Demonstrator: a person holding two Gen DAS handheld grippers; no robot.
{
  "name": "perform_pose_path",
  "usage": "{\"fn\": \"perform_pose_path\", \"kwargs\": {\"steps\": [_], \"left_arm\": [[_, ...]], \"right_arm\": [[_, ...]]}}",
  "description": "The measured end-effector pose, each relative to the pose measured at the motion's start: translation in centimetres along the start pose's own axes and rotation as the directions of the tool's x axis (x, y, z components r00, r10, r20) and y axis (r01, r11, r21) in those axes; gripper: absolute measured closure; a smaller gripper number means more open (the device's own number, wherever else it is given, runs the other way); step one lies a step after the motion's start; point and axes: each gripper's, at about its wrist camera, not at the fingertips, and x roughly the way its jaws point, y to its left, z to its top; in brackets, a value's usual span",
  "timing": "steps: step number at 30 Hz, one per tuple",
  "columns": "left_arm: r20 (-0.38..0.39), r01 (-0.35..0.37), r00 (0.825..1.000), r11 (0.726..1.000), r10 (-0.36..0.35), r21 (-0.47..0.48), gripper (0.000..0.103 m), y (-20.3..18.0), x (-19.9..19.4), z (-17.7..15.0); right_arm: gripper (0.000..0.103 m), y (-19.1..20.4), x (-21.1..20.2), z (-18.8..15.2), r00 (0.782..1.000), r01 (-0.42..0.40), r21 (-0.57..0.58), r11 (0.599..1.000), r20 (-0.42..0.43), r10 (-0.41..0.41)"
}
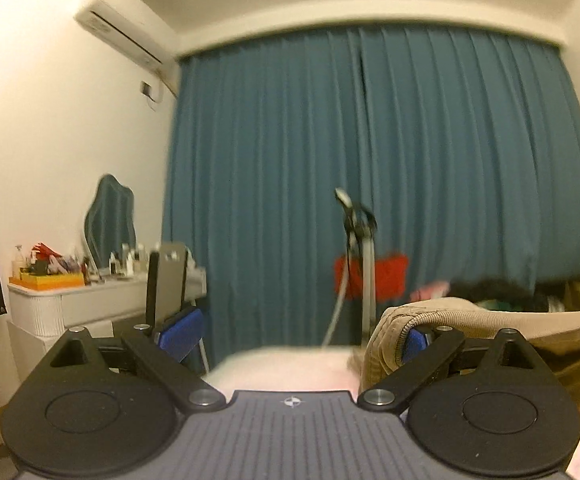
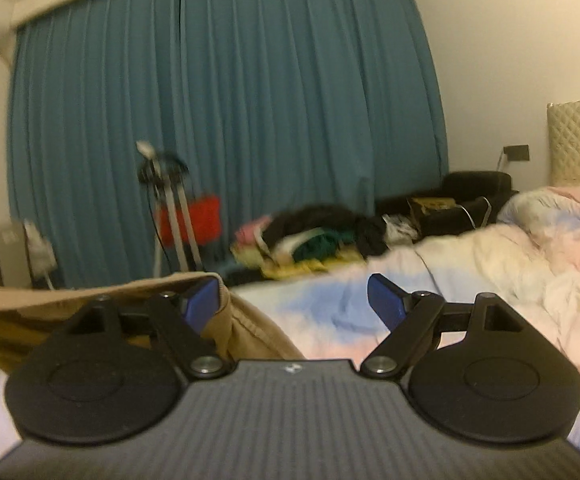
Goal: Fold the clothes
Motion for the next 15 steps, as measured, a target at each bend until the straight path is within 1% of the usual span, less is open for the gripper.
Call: {"fn": "perform_pose_path", "kwargs": {"steps": [3, 4, 5, 6, 7, 8, 10, 12, 13, 15], "left_arm": [[0.086, -0.041, 0.995, 0.999, 0.043, -0.035, 0.003, 0.7, -0.2, 5.0], [0.087, -0.053, 0.994, 0.997, 0.058, -0.061, 0.003, 1.1, 0.0, 6.9], [0.077, -0.064, 0.994, 0.994, 0.071, -0.094, 0.003, 1.7, 0.3, 8.9], [0.067, -0.075, 0.994, 0.989, 0.084, -0.126, 0.004, 2.3, 0.6, 10.8], [0.048, -0.060, 0.996, 0.985, 0.069, -0.163, 0.005, 3.1, 1.0, 12.5], [0.034, -0.046, 0.998, 0.986, 0.052, -0.161, 0.005, 3.3, 1.3, 13.5], [0.014, -0.029, 0.999, 0.992, 0.031, -0.122, 0.006, 3.4, 1.5, 15.1], [0.043, -0.047, 0.998, 0.999, 0.048, -0.008, 0.006, 2.7, 1.3, 14.9], [0.058, -0.050, 0.997, 0.998, 0.048, 0.043, 0.006, 2.3, 1.1, 14.2], [0.052, -0.037, 0.998, 0.994, 0.032, 0.100, 0.006, 2.1, 0.8, 12.2]], "right_arm": [[0.022, 0.8, -1.4, 5.4, 0.996, -0.022, 0.017, 1.000, 0.087, 0.021], [0.022, 1.1, -2.3, 7.4, 0.989, 0.009, 0.024, 1.000, 0.146, -0.012], [0.019, 1.2, -3.2, 9.5, 0.979, 0.031, 0.035, 0.999, 0.200, -0.037], [0.019, 1.0, -4.0, 11.6, 0.971, 0.020, 0.056, 0.998, 0.238, -0.033], [0.019, 0.7, -4.9, 13.8, 0.962, 0.004, 0.079, 0.997, 0.271, -0.025], [0.019, 0.3, -5.7, 15.9, 0.958, -0.029, 0.107, 0.994, 0.288, -0.003], [0.019, -0.3, -6.8, 18.3, 0.954, -0.090, 0.130, 0.987, 0.297, 0.048], [0.019, -0.3, -7.5, 18.6, 0.957, -0.136, 0.110, 0.985, 0.272, 0.102], [0.019, -0.2, -7.7, 17.9, 0.960, -0.155, 0.097, 0.983, 0.249, 0.126], [0.019, 0.0, -7.7, 14.7, 0.967, -0.196, 0.088, 0.977, 0.181, 0.177]]}}
